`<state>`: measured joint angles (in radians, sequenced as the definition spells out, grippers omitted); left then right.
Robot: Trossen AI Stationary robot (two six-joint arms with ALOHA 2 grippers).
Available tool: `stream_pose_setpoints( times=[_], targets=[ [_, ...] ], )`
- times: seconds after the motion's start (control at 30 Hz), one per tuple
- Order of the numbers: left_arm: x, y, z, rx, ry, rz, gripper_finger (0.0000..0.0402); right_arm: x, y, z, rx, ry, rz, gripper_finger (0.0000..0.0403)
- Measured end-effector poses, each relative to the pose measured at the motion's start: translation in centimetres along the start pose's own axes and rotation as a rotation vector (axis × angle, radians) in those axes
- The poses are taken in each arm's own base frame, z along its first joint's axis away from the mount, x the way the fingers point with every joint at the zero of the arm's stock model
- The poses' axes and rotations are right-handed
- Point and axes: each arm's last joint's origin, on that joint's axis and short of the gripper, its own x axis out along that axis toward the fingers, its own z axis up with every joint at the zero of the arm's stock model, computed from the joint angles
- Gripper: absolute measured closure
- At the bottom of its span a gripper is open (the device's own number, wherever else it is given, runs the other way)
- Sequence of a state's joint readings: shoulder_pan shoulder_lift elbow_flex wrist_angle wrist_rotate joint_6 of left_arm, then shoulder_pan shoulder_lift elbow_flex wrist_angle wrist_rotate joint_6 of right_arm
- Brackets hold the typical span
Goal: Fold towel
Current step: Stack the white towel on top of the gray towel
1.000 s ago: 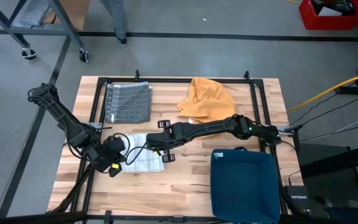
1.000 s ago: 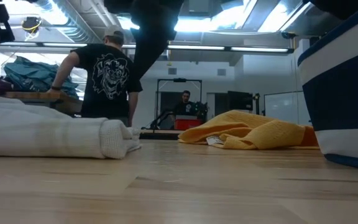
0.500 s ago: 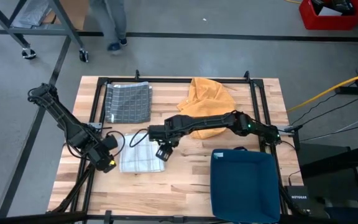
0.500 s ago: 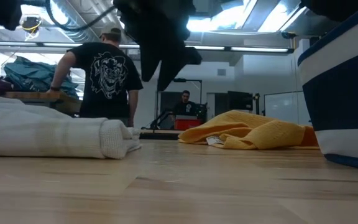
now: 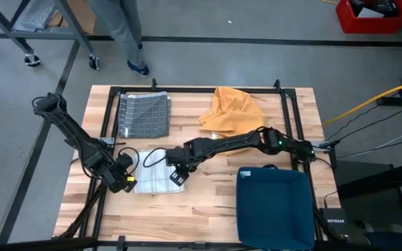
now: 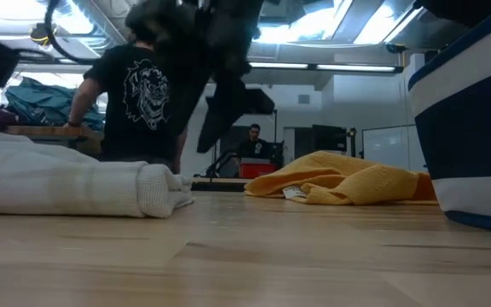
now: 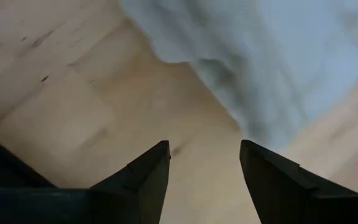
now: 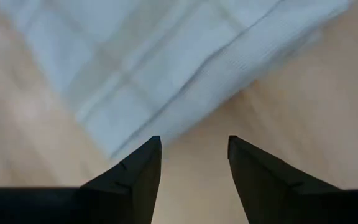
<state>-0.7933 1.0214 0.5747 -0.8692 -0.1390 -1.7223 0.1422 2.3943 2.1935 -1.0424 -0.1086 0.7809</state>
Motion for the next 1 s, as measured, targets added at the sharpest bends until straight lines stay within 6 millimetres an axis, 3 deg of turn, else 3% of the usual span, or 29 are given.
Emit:
stream_pose_setpoints(
  times=[0.4, 0.77, 1.0],
  targets=[
    [1.4, 0.1, 0.2, -0.05, -0.12, -0.092, 0.0213, 3.5, -0.7, 0.0, 0.177, 0.011, 0.127, 0.0214],
    [1.3, 0.9, 0.4, -0.043, -0.156, -0.016, 0.0213, 3.9, -0.8, 0.1, 0.212, 0.033, 0.172, 0.0214],
    [1.0, 1.2, 0.6, -0.089, -0.197, -0.03, 0.0213, 3.7, -2.5, 1.6, 0.264, 0.025, 0.171, 0.0214]
  ],
)
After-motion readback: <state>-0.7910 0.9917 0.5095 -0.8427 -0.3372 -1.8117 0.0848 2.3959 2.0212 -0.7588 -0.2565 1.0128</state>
